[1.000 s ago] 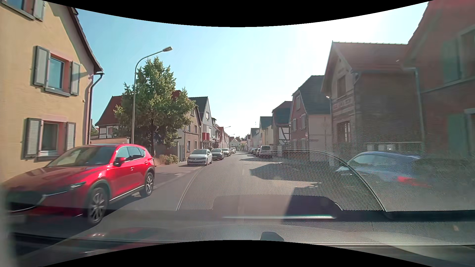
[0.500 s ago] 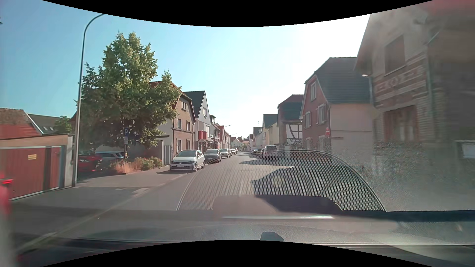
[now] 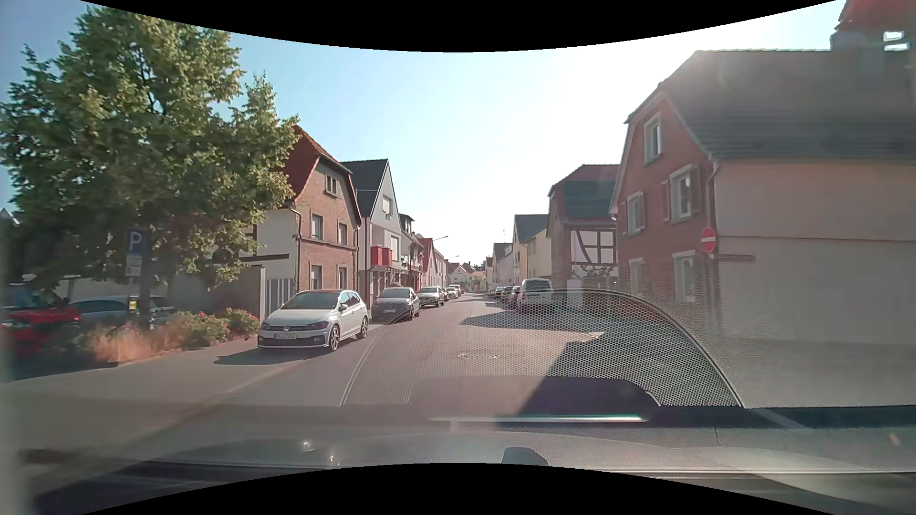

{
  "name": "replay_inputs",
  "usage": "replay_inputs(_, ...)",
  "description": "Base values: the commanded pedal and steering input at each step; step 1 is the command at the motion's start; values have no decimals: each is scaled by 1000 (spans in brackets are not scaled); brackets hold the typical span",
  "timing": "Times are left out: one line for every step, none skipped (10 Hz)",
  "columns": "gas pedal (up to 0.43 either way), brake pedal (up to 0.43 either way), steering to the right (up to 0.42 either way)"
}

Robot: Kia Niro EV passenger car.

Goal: Follow the waypoints while adhering to traffic rules and regulations

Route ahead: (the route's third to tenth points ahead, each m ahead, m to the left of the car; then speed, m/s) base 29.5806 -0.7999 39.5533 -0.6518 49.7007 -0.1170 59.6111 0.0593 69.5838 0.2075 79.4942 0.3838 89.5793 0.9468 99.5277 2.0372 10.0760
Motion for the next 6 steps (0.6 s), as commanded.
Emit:
replay_inputs(28, 0, -14)
replay_inputs(28, 0, -14)
replay_inputs(28, 0, -14)
replay_inputs(28, 0, -14)
replay_inputs(28, 0, -14)
replay_inputs(28, 0, -14)
